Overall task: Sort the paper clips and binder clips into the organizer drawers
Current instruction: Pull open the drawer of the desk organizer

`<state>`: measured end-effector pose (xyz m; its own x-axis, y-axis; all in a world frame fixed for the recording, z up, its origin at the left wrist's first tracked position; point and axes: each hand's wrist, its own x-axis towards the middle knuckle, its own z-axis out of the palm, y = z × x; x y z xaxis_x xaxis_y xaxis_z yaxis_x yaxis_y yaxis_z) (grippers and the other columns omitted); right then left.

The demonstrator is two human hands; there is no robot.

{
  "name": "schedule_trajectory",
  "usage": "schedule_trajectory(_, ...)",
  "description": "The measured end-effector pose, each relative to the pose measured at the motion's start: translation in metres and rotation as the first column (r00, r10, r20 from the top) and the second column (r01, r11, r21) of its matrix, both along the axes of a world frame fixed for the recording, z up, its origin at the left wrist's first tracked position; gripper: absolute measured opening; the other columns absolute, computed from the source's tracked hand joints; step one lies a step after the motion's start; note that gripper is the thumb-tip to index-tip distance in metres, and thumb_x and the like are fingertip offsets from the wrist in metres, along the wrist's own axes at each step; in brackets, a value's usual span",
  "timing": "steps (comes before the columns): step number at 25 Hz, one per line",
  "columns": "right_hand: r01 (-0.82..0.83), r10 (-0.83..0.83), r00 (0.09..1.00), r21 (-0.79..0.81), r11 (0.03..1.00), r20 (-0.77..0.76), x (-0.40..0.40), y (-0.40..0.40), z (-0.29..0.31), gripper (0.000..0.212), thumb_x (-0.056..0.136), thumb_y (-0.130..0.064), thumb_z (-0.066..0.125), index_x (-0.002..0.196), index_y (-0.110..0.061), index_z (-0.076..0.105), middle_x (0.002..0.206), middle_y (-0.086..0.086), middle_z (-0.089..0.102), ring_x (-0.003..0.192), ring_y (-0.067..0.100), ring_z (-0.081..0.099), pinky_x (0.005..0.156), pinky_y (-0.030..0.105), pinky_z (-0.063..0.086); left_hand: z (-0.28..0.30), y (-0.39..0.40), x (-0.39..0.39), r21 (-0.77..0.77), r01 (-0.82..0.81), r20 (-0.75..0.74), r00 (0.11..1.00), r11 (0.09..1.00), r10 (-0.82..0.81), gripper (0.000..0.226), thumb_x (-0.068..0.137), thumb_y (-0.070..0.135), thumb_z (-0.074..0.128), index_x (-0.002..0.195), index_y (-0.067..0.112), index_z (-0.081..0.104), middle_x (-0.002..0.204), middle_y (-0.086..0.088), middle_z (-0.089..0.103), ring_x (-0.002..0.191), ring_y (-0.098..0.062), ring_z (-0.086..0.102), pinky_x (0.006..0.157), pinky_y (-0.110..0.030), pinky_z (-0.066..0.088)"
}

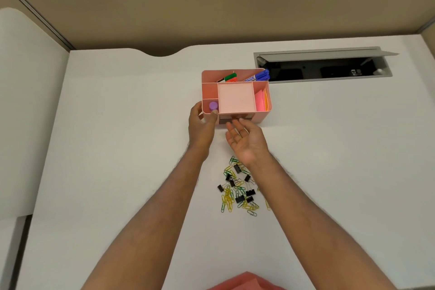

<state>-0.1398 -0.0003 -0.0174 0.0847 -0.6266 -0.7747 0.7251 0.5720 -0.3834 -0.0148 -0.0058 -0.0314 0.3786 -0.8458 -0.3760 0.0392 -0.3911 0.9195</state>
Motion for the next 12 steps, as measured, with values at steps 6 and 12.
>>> schedule_trajectory(6, 0.050, -0.050, 0.999, 0.019, 0.999, -0.003, 0.008, -0.005, 0.000, 0.011, 0.092, -0.014, 0.067, 0.103, -0.013, 0.066, 0.103, 0.004, 0.068, 0.096, 0.018, 0.069, 0.074, 0.029, 0.054, -0.001, -0.001, 0.000, 0.015, -0.003, 0.001, 1.000, 1.000, 0.003, 0.050, 0.096, 0.034, 0.066, 0.141, 0.030, 0.045, 0.135, 0.010, 0.055, 0.123, -0.010, 0.051, 0.090, -0.024, 0.047)
schedule_trajectory(12, 0.004, -0.001, 0.997, 0.041, 0.999, -0.075, -0.001, 0.012, -0.011, 0.011, 0.090, -0.025, 0.074, 0.096, -0.017, 0.068, 0.094, -0.001, 0.067, 0.078, 0.014, 0.063, 0.066, 0.024, 0.050, -0.001, 0.000, 0.000, 0.001, -0.008, 0.001, 1.000, 1.000, 0.008, 0.047, 0.097, 0.032, 0.065, 0.140, 0.030, 0.046, 0.133, 0.012, 0.054, 0.122, -0.009, 0.050, 0.078, -0.013, 0.043)
